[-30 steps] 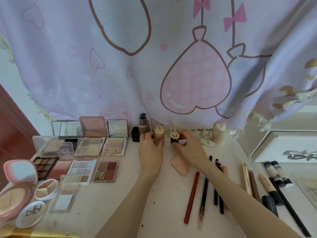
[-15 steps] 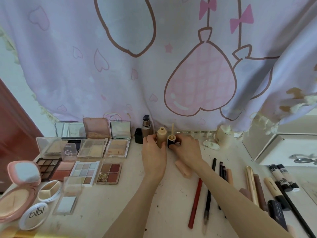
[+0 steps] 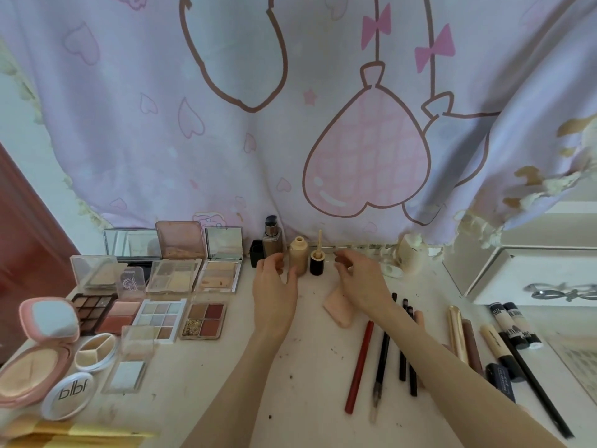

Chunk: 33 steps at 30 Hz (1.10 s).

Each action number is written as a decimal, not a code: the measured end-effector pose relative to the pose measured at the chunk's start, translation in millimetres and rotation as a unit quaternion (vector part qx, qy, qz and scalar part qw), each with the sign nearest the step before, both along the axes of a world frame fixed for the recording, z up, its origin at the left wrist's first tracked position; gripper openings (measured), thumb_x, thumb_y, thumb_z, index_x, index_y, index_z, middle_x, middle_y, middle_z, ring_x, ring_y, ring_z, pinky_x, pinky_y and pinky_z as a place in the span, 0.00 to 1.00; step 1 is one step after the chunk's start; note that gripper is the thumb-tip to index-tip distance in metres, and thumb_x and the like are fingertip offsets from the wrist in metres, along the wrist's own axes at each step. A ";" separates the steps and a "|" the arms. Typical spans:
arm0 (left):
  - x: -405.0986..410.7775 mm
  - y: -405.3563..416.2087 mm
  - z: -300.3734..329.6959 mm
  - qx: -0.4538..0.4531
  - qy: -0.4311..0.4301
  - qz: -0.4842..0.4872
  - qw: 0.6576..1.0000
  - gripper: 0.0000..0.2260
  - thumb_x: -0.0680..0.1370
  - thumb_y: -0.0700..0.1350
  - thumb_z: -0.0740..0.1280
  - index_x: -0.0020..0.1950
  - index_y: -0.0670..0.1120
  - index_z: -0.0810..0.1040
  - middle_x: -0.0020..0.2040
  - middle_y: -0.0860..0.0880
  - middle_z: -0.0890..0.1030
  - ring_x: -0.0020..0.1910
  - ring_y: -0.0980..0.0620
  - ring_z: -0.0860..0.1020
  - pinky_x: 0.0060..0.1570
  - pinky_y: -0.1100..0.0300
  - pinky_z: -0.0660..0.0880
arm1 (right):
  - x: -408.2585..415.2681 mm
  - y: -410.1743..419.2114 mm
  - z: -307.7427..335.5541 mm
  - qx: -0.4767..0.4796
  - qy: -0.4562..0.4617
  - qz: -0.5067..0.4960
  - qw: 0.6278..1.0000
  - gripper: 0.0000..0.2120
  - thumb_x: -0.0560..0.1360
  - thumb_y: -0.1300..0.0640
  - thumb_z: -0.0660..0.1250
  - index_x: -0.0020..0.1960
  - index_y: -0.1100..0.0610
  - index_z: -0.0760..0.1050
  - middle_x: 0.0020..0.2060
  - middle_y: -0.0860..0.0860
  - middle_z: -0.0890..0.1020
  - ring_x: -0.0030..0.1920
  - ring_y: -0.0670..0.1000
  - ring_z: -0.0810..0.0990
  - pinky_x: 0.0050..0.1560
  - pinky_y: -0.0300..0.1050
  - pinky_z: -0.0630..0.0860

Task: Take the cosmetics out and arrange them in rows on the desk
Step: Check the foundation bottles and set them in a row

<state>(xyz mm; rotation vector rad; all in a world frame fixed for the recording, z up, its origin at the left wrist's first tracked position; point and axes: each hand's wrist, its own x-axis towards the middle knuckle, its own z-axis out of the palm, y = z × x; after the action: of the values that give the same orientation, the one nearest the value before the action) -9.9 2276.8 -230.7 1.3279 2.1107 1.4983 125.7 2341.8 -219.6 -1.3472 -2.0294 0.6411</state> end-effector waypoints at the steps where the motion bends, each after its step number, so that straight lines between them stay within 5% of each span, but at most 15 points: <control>1: -3.0 -4.8 -0.9 0.001 0.015 -0.009 1.000 0.14 0.77 0.42 0.64 0.63 0.42 0.73 0.56 0.47 0.74 0.49 0.55 0.72 0.49 0.66 0.66 | 6.6 -1.5 -0.5 0.032 -0.038 0.008 0.999 0.14 0.79 0.61 0.59 0.62 0.58 0.75 0.57 0.53 0.79 0.59 0.53 0.75 0.60 0.43 0.68; 5: -12.1 -27.3 -5.1 -0.045 0.113 -0.057 0.991 0.16 0.79 0.45 0.61 0.66 0.43 0.70 0.62 0.47 0.72 0.58 0.52 0.71 0.54 0.65 0.66 | 29.1 -6.4 5.2 0.064 -0.299 0.126 0.944 0.19 0.79 0.59 0.55 0.69 0.52 0.68 0.69 0.49 0.69 0.71 0.51 0.62 0.68 0.47 0.59; 10: -14.3 -59.6 -14.8 -0.153 0.243 -0.117 0.951 0.21 0.81 0.46 0.54 0.74 0.43 0.59 0.73 0.46 0.62 0.71 0.50 0.60 0.69 0.59 0.57 | 30.0 -13.1 25.1 0.034 -0.462 0.200 0.863 0.27 0.77 0.60 0.57 0.74 0.49 0.57 0.74 0.49 0.58 0.74 0.54 0.54 0.68 0.53 0.60; 14: -11.1 -72.7 -24.1 -0.213 0.321 -0.092 0.918 0.22 0.82 0.48 0.48 0.76 0.44 0.52 0.77 0.47 0.52 0.75 0.52 0.50 0.73 0.58 0.44 | 21.4 -12.7 33.8 0.054 -0.518 0.215 0.826 0.25 0.76 0.60 0.57 0.72 0.49 0.60 0.70 0.51 0.64 0.69 0.55 0.61 0.62 0.53 0.66; 18: -9.6 -73.5 -25.7 -0.220 0.334 -0.080 0.913 0.23 0.82 0.48 0.46 0.76 0.45 0.50 0.77 0.48 0.51 0.76 0.53 0.48 0.73 0.58 0.41 | 19.5 -12.6 34.3 0.118 -0.549 0.214 0.799 0.25 0.75 0.58 0.61 0.70 0.50 0.61 0.66 0.51 0.68 0.64 0.55 0.67 0.57 0.51 0.67; 21: -9.7 -74.2 -25.3 -0.219 0.336 -0.081 0.912 0.23 0.82 0.48 0.46 0.76 0.44 0.50 0.77 0.48 0.51 0.76 0.53 0.48 0.73 0.58 0.42 | 24.1 -14.9 33.9 0.156 -0.526 0.197 0.812 0.26 0.73 0.54 0.63 0.70 0.50 0.61 0.64 0.50 0.70 0.61 0.54 0.69 0.54 0.49 0.69; 24: -11.0 -75.0 -24.4 -0.220 0.334 -0.089 0.912 0.22 0.82 0.47 0.46 0.76 0.44 0.51 0.77 0.48 0.51 0.76 0.52 0.48 0.73 0.58 0.42 | 29.1 -25.9 35.8 0.176 -0.380 0.153 0.895 0.26 0.72 0.52 0.64 0.69 0.50 0.63 0.63 0.48 0.71 0.61 0.51 0.70 0.54 0.46 0.72; 27: -13.7 -75.1 -22.4 -0.206 0.296 -0.106 0.927 0.22 0.82 0.47 0.48 0.76 0.44 0.53 0.77 0.48 0.54 0.75 0.53 0.50 0.73 0.59 0.44 | 29.7 -50.3 45.4 0.063 0.014 0.093 0.994 0.16 0.72 0.58 0.68 0.58 0.54 0.70 0.51 0.43 0.78 0.54 0.39 0.75 0.51 0.39 0.74; 29: -15.4 -75.5 -18.9 -0.171 0.230 -0.109 0.952 0.21 0.82 0.46 0.50 0.75 0.45 0.57 0.75 0.48 0.59 0.74 0.53 0.55 0.72 0.60 0.48 | 28.1 -64.6 53.5 -0.081 0.255 0.061 0.961 0.11 0.74 0.62 0.66 0.54 0.56 0.70 0.51 0.49 0.79 0.52 0.42 0.78 0.50 0.42 0.78; 33: -12.3 -81.8 -6.3 -0.018 0.042 -0.108 0.993 0.17 0.81 0.45 0.57 0.70 0.50 0.64 0.68 0.53 0.67 0.68 0.54 0.65 0.65 0.64 0.60 | 28.2 -87.9 59.9 -0.304 0.552 0.069 0.773 0.07 0.76 0.70 0.56 0.49 0.62 0.70 0.47 0.58 0.78 0.48 0.55 0.79 0.43 0.46 0.82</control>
<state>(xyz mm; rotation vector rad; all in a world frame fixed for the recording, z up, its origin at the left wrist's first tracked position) -22.2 2195.0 -237.0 1.5741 1.9576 1.3323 153.8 2254.0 -159.7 -0.7294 -0.9368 1.7577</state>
